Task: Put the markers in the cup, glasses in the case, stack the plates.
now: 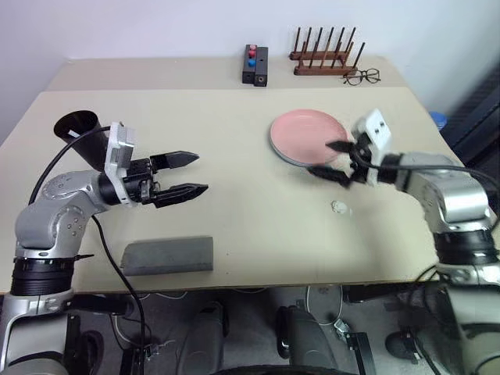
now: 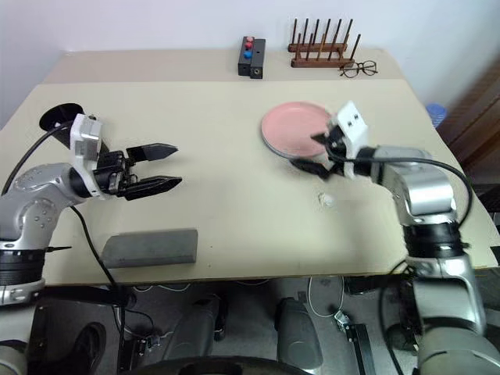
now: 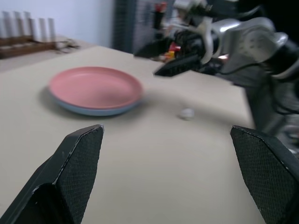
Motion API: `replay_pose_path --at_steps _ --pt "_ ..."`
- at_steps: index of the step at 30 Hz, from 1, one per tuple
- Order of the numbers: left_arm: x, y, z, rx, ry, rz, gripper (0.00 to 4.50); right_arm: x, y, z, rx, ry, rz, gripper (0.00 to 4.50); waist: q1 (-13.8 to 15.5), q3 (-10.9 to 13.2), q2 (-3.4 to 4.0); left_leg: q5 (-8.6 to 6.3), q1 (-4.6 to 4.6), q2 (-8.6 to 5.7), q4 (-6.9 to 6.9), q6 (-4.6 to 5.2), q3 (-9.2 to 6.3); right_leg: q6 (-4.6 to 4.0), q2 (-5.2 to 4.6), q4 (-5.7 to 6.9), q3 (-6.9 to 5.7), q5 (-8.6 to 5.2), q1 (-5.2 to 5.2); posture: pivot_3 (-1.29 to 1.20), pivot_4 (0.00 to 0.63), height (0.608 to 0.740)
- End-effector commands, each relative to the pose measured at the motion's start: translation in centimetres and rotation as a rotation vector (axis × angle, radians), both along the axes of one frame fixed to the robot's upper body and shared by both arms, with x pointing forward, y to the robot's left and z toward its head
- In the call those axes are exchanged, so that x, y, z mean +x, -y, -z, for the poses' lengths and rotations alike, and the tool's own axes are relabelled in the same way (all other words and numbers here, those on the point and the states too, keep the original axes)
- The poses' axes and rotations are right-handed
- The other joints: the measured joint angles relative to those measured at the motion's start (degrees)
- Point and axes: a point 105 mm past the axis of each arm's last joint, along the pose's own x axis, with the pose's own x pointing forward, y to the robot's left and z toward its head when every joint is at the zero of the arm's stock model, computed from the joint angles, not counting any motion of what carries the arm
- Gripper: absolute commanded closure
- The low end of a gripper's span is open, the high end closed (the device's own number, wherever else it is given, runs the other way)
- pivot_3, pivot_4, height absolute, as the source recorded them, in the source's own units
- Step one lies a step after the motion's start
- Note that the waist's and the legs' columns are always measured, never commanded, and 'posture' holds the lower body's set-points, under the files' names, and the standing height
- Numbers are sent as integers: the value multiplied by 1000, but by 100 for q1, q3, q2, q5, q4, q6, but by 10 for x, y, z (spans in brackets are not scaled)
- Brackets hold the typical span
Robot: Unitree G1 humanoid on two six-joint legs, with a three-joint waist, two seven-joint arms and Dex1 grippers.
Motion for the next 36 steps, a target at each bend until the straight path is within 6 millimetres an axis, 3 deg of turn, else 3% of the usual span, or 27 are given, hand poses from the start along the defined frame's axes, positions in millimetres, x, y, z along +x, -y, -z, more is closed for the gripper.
replay_pose_path --at_steps 1,8,9,12,18,26,28,32,34,36 --pt "-10 12 -9 30 42 68 0 -14 9 7 -95 -63 -10 41 -21 0 0 0 1 1 1 0 0 -2 0 0 0 1 -1 0 150 740" --pt "-6 21 -9 62 67 73 0 -31 32 37 -220 -191 45 41 -1 0 2 0 -4 9 -3 0 6 -9 3 -1 1 4 -12 0 150 740" --pt "-6 22 -10 62 70 72 0 -31 34 40 -221 -199 56 278 3 0 1 0 -5 9 -1 0 6 -9 3 -3 1 4 -11 0 150 740" --pt "-6 24 -13 65 76 71 0 -31 38 50 -234 -216 72 1261 2 0 1 0 -7 8 1 0 7 -8 2 -4 1 4 -11 0 150 740" --pt "-8 25 -18 69 86 59 0 -25 36 57 -262 -184 76 4419 -3 0 1 0 -7 8 -1 0 7 -8 3 -4 1 4 -12 0 150 740" --pt "-7 25 -19 65 87 36 0 -16 31 41 -202 -129 71 4473 8 0 1 0 -8 8 0 0 7 -8 3 -5 1 4 -12 0 150 740" --pt "-6 25 -19 58 89 32 0 -15 23 25 -128 -94 42 4473 2 1 1 0 -8 8 0 0 7 -7 3 -5 1 4 -11 0 150 740" --pt "-2 24 -24 29 108 14 0 -13 4 -29 108 7 -17 4473 -11 1 2 0 -7 8 -1 0 7 -7 4 -3 1 5 -12 0 150 740" --pt "4 23 -29 6 137 -18 0 -4 2 -47 155 87 9 4473 -2 1 1 0 -7 9 -1 0 6 -7 5 -1 0 5 -12 0 150 740" --pt "18 19 -29 13 150 -91 0 18 8 -56 149 183 118 4473 -2 0 -1 0 -6 9 0 0 5 -7 6 -1 -1 5 -11 0 150 740"
